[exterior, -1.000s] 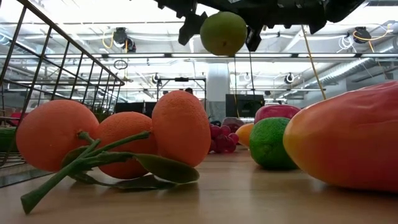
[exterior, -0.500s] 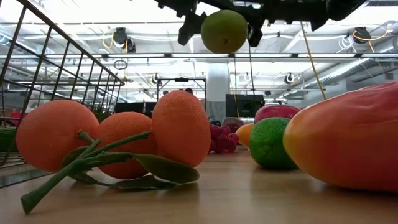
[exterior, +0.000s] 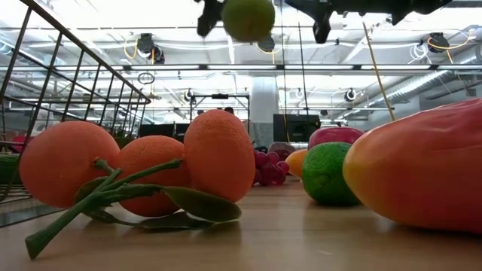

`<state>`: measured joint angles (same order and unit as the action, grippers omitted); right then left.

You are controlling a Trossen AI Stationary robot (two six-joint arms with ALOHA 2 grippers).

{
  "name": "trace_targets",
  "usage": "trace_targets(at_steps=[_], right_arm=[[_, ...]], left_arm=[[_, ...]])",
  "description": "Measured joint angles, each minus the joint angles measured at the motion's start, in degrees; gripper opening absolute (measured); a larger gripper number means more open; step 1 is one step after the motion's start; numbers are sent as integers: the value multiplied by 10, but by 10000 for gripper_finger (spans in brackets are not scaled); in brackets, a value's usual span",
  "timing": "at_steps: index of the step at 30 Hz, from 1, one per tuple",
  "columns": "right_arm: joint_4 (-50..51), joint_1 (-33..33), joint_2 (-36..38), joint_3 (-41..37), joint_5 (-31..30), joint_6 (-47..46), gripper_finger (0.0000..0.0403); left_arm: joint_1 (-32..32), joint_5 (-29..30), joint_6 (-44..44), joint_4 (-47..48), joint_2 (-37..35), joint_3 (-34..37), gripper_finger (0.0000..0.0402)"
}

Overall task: Build produce basket
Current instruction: Put the left green pear into the wire basket

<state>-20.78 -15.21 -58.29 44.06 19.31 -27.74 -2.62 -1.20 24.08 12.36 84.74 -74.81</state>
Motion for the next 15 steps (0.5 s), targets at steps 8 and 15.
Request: trace_targets(at_steps=[8,15], right_arm=[[68,-13,13,0,0,18,156],[107,-13,10,0,0,-7,155]], left_arm=[[-29,14,4,12,-80,1,205],[-51,24,5,21,-158,0,204]])
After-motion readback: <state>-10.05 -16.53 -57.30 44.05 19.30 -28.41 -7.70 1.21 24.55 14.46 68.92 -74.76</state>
